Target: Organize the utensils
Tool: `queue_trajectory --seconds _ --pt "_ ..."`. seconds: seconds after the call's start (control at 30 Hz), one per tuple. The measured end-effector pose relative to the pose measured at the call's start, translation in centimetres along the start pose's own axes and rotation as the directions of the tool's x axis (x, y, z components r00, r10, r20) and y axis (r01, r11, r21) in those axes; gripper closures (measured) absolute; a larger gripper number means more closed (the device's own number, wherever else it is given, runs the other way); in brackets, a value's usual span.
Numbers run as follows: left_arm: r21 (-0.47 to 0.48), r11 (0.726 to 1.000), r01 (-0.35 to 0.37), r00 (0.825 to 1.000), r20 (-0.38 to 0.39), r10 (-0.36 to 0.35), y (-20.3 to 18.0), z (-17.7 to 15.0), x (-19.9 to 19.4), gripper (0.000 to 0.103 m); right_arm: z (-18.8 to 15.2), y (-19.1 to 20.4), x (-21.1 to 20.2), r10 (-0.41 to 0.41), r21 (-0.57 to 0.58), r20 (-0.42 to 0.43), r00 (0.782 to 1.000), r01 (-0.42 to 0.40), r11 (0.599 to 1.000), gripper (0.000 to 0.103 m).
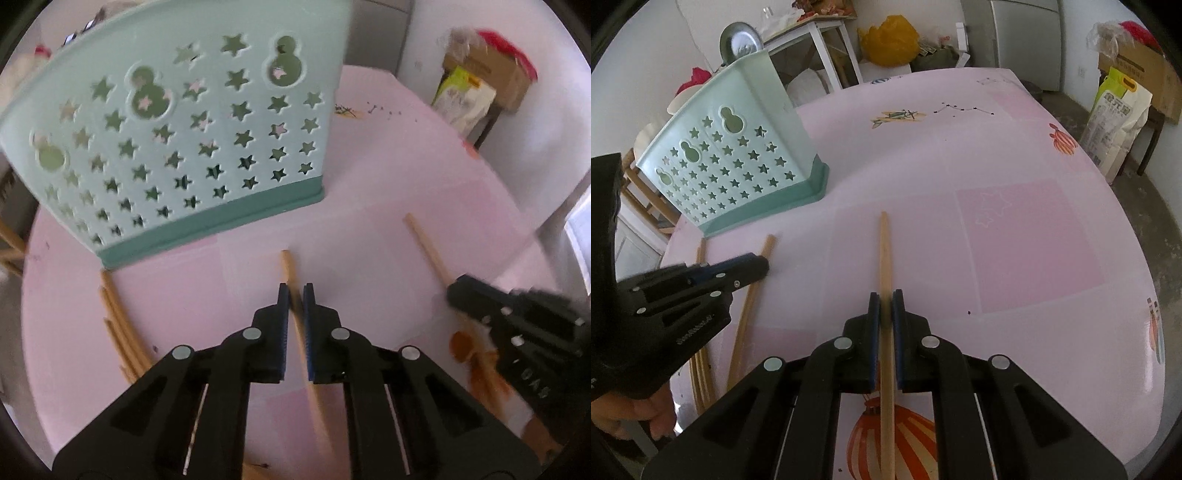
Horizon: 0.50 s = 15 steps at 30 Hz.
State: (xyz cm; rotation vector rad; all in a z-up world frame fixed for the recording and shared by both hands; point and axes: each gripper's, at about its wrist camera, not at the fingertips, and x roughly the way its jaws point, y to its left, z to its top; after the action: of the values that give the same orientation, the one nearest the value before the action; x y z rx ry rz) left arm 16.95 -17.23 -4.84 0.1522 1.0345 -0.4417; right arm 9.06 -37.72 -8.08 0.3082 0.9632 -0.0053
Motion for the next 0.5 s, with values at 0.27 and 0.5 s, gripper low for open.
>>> queue_trajectory --seconds 0.27,0.5 --pt "-0.054 0.98 0.189 0.967 0.187 -0.176 1.5 0.6 -5.7 0.098 0.3 -0.3 -0.5 0.02 0.02 0.019 1.0 -0.02 1.0 0.096" --pt "-0.048 0.957 0.285 0.897 0.365 -0.249 3.9 0.9 -12.0 0.098 0.9 0.2 -1.8 0.026 0.026 0.06 0.998 -0.028 0.999 0.096"
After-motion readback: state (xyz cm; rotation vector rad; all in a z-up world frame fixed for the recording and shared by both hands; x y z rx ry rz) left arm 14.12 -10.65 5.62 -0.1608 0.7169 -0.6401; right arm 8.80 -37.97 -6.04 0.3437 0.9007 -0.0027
